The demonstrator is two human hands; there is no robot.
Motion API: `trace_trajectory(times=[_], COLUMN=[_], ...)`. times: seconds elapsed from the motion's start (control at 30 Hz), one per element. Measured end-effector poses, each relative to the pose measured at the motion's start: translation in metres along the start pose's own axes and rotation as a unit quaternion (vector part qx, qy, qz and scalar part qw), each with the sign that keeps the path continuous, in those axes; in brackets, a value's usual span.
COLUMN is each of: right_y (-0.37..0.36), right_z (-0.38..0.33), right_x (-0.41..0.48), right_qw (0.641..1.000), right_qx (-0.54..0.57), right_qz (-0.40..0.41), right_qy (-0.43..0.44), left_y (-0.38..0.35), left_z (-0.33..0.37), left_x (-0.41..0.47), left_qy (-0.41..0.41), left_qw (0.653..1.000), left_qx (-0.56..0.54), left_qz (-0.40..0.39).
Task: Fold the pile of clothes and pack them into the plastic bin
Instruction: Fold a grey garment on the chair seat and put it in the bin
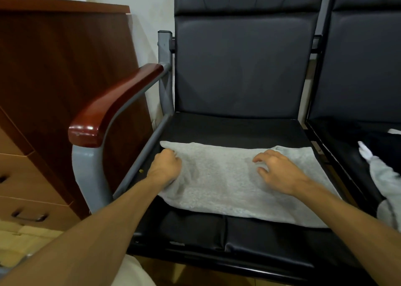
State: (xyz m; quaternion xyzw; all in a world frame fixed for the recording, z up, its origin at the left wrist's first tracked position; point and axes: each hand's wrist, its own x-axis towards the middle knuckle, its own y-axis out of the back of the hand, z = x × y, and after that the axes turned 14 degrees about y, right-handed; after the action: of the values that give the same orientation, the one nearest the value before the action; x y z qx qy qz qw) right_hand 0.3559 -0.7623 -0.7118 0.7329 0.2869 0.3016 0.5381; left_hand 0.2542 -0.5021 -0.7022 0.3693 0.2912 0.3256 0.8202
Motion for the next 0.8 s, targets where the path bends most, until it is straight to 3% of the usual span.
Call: trace_trajectory(times=[0.03, 0.1, 0.17, 0.3, 0.43, 0.6, 0.7, 0.8], right_y=[0.003, 0.009, 0.016, 0.034, 0.052, 0.068, 0.071, 0.073], right_z=[0.003, 0.01, 0.017, 0.037, 0.065, 0.094, 0.102, 0.101], right_x=[-0.004, -0.012, -0.022, -0.045, -0.076, -0.113, -0.124, -0.129], right_qw=[1.0, 0.999, 0.998, 0.993, 0.978, 0.965, 0.966, 0.971], right_qx=[0.003, 0.008, 0.011, 0.025, 0.039, 0.044, 0.054, 0.064], right_qz=[0.008, 0.027, 0.043, 0.088, 0.167, 0.193, 0.186, 0.169], right_qy=[-0.006, -0.018, -0.034, -0.071, -0.118, -0.17, -0.173, -0.156], left_y=[0.0, 0.005, 0.005, -0.012, -0.033, -0.072, -0.105, -0.136], left_z=[0.005, 0.017, 0.028, 0.054, 0.09, 0.137, 0.159, 0.165], left_x=[-0.005, -0.022, -0.035, -0.049, -0.065, -0.103, -0.127, -0.146], left_qy=[0.021, 0.078, 0.088, 0.064, 0.053, -0.039, -0.105, -0.152], left_qw=[0.993, 0.937, 0.885, 0.844, 0.834, 0.878, 0.903, 0.927], left_qx=[-0.098, -0.276, -0.346, -0.416, -0.441, -0.364, -0.272, -0.08], left_qz=[-0.058, -0.202, -0.297, -0.333, -0.328, -0.31, -0.316, -0.335])
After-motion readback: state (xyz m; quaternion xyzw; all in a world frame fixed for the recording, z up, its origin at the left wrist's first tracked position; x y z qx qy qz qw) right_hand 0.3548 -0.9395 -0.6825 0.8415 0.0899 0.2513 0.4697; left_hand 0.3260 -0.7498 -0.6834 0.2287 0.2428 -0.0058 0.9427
